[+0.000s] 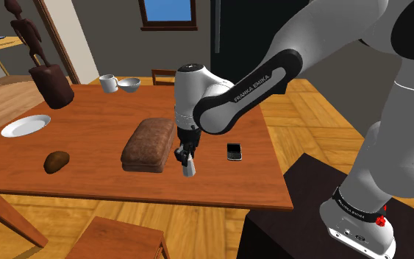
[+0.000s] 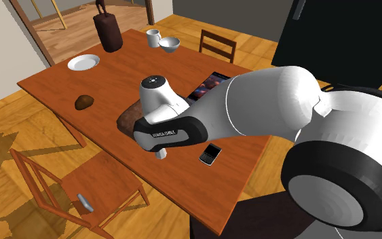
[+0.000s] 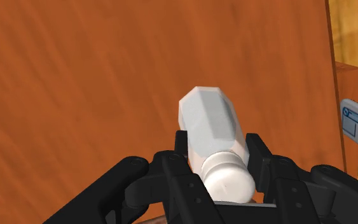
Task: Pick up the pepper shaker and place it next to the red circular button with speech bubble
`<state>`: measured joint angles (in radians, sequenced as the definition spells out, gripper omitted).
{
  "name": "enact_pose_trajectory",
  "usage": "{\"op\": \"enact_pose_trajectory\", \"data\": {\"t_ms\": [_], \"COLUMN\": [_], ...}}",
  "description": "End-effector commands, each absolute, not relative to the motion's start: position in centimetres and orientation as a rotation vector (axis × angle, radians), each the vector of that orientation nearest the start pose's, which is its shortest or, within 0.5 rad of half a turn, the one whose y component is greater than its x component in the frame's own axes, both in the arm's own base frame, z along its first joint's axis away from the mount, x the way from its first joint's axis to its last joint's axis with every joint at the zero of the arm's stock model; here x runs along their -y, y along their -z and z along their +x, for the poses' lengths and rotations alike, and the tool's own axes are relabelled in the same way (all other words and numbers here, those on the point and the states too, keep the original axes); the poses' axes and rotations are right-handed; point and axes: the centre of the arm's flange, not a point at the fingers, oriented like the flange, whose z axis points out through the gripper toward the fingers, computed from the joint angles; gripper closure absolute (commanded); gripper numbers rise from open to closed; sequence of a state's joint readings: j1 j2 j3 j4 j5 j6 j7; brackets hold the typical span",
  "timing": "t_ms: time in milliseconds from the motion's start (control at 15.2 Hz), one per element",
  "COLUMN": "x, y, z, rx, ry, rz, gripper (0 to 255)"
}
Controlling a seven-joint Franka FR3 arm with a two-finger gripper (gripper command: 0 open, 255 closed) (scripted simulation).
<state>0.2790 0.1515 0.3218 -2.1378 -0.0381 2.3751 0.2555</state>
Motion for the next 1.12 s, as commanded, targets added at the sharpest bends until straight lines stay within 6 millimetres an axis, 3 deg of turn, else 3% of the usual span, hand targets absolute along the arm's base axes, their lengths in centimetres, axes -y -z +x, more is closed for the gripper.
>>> {"op": "enact_pose_trajectory", "data": {"t_ms": [0, 264, 1056], "x": [-31.9, -31.9, -31.9], "y": [-34.7, -34.7, -41.1], "z": [47.1, 47.1, 47.1], "rx": [0.561, 0.561, 0.561], "ry": [0.118, 0.118, 0.118], "rz": [-3.031, -3.031, -3.031], "gripper": [255, 255, 255]}}
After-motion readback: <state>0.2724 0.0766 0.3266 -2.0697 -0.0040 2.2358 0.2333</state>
